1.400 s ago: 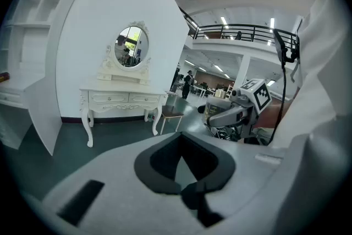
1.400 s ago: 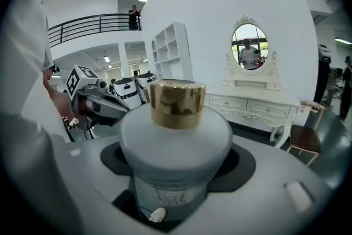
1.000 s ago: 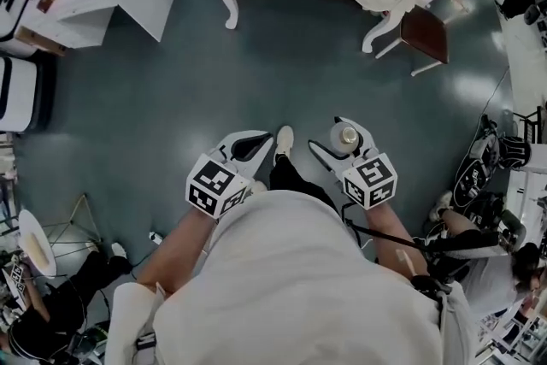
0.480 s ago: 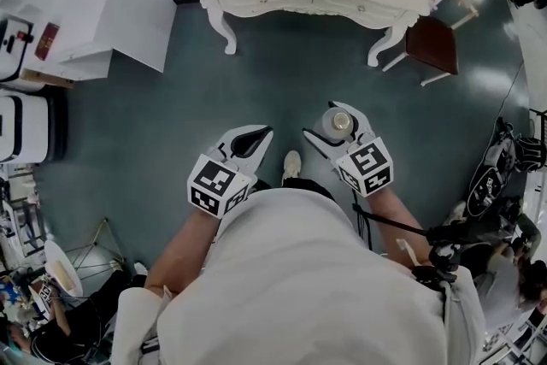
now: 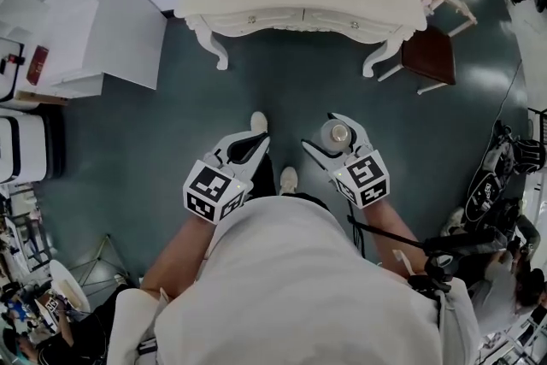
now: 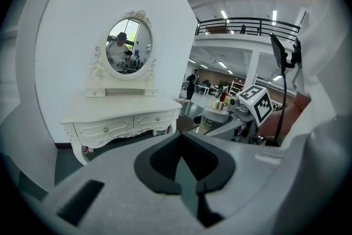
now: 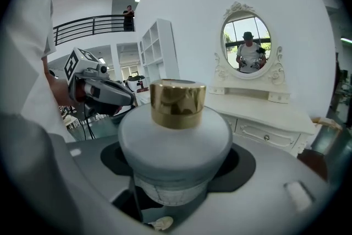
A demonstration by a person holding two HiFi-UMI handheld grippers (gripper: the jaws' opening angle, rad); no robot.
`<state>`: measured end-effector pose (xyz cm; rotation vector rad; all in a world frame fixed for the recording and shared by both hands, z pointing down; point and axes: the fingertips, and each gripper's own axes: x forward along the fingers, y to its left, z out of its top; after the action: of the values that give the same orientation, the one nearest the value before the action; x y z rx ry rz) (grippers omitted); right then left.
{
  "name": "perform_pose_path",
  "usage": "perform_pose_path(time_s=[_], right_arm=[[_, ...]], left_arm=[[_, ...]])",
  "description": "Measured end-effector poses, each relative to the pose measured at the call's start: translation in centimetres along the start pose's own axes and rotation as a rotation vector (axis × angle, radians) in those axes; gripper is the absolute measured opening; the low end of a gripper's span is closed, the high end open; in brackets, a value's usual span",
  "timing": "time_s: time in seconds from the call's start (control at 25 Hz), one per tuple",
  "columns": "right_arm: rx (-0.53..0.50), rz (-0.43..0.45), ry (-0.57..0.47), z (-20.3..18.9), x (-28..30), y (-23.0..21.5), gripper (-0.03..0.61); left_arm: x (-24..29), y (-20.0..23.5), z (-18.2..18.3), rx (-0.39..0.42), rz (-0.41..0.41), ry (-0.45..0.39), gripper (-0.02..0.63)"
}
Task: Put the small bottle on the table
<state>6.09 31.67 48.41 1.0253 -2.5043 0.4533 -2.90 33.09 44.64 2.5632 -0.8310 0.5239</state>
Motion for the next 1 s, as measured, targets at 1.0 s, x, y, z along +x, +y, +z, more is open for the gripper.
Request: perform_pose_path(time_s=[1.0], right_arm=[[0.017,-0.208,0.005,16.2,17.1,-23.8,0.341]], left_arm=[[12.5,22.8,16.2,0.059,-0.177,-0.016,0.002]])
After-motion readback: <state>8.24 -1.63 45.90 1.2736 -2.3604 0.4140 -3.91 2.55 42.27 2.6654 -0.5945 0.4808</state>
